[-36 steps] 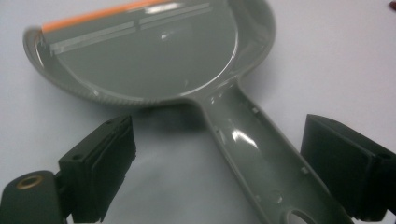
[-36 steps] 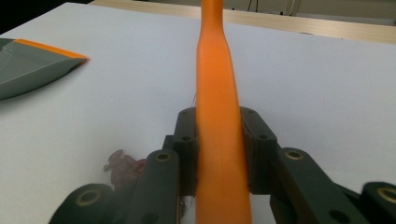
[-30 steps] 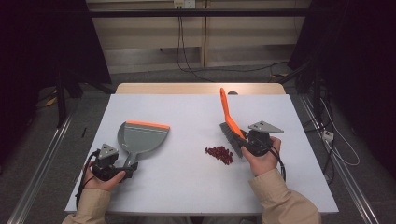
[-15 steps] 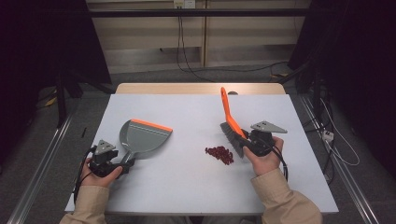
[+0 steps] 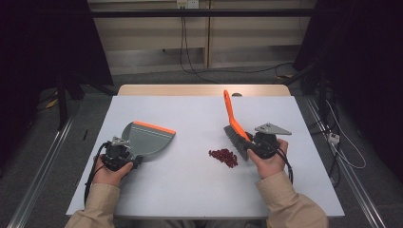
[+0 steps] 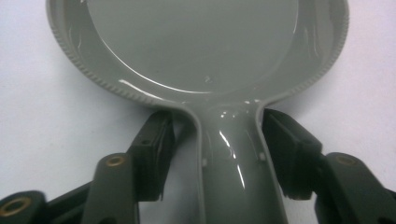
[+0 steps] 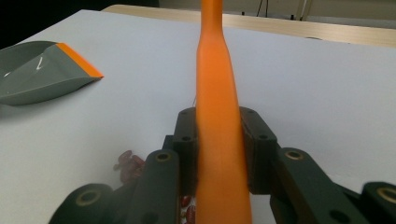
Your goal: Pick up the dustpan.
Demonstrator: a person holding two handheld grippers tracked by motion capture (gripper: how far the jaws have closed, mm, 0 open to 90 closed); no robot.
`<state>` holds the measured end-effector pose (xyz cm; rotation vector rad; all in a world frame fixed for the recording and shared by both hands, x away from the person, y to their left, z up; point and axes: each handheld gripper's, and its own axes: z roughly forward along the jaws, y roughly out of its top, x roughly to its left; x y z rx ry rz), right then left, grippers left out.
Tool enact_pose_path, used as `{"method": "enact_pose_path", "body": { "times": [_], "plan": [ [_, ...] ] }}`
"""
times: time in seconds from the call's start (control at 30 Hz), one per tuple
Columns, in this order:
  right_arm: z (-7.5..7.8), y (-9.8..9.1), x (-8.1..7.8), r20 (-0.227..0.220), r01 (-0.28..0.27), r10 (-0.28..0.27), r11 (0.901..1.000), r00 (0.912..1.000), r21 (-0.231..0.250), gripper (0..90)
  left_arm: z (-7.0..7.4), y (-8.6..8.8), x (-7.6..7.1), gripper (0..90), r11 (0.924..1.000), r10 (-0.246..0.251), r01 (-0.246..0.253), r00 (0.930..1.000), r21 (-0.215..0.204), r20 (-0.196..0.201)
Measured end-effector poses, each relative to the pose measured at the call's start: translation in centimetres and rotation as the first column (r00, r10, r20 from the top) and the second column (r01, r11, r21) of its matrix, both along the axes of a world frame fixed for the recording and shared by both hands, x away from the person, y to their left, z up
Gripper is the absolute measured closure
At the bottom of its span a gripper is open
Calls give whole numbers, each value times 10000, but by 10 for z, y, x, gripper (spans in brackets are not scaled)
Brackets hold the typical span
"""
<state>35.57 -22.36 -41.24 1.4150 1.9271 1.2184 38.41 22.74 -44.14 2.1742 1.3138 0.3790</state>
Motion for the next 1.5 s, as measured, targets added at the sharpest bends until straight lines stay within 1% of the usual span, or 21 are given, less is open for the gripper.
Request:
{"method": "enact_pose_path", "body": {
  "times": [0.07, 0.1, 0.13, 0.3, 0.4, 0.57, 0.63, 0.7, 0.83, 1.0, 1.07, 1.1, 1.13, 1.2, 1.23, 1.3, 1.37, 1.4, 1.43, 1.47, 1.5],
  "plan": [
    [0, 0, 0, 8, 1, -1, 10000, 10000, 18, 713, 0, 0, 1, 528, 9999, -1, -1, 9999, 162, 139],
    [0, 0, 0, 11, -6, 6, 10000, 10000, -9, 713, 0, 0, 1, 599, 9999, -35, 33, 9999, 158, 131],
    [0, 0, 0, -1, -11, 11, 10000, 10000, -32, 713, 0, 1, 2, 634, 9998, -81, 78, 9999, 156, 146],
    [-1, 0, 1, -35, -49, 48, 10000, 10000, -69, 713, 1, 4, 2, 640, 9998, -190, 187, 9995, 113, 255],
    [0, 0, 0, 36, -85, 85, 10000, 10000, -50, 713, 5, 8, 1, 641, 9996, -221, 228, 9987, -157, 458],
    [-1, 0, 1, 25, -106, 106, 9999, 9999, -107, 713, 16, 7, -8, 641, 9958, -876, 890, 9944, -204, 597],
    [-1, 0, 1, 74, -114, 115, 9998, 9999, -170, 713, 19, 3, -11, 641, 9913, -1267, 1287, 9899, -285, 630],
    [0, 1, 1, 90, -110, 112, 9997, 9999, -217, 713, 23, -2, -16, 641, 9828, -1806, 1823, 9820, -286, 546],
    [1, -1, 1, 155, -47, 52, 9995, 9999, -303, 713, 26, -15, -23, 641, 9604, -2767, 2777, 9602, -231, 389],
    [1, -2, 1, 153, -7, 12, 9995, 9999, -309, 713, 23, -30, -30, 640, 9340, -3571, 3572, 9339, -49, 205],
    [1, -2, 1, 162, 0, 5, 9995, 9999, -325, 713, 24, -36, -33, 641, 9210, -3896, 3895, 9209, 42, 163],
    [1, -2, 1, 163, -9, 14, 9995, 9999, -318, 713, 23, -38, -34, 640, 9168, -3994, 3994, 9166, 28, 171],
    [0, -2, 2, 167, -38, 43, 9995, 9999, -324, 713, 24, -41, -35, 640, 9100, -4146, 4145, 9099, 90, 125],
    [0, -2, 2, 178, -69, 75, 9993, 9998, -367, 713, 23, -45, -37, 640, 9022, -4314, 4313, 9021, 46, 96],
    [0, -2, 2, 185, -94, 101, 9993, 9998, -374, 713, 22, -48, -38, 641, 9004, -4350, 4350, 9004, -41, 73],
    [0, -1, 2, 192, -130, 137, 9991, 9997, -400, 713, 21, -53, -40, 640, 8881, -4595, 4595, 8882, 94, -33],
    [-1, -1, 3, 184, -127, 135, 9990, 9997, -428, 713, 19, -57, -41, 640, 8786, -4773, 4775, 8786, 83, -130],
    [-1, -1, 3, 198, -149, 159, 9988, 9997, -458, 713, 19, -59, -42, 640, 8757, -4826, 4828, 8757, 116, -166],
    [-1, -1, 3, 192, -156, 165, 9987, 9997, -484, 713, 19, -61, -43, 640, 8748, -4843, 4844, 8748, 66, -106],
    [-1, -1, 3, 190, -161, 171, 9987, 9997, -484, 713, 19, -62, -43, 640, 8691, -4944, 4945, 8691, 122, -144],
    [-2, -1, 4, 173, -178, 186, 9987, 9997, -477, 713, 19, -64, -43, 640, 8668, -4983, 4984, 8669, 124, -133]
  ]
}}
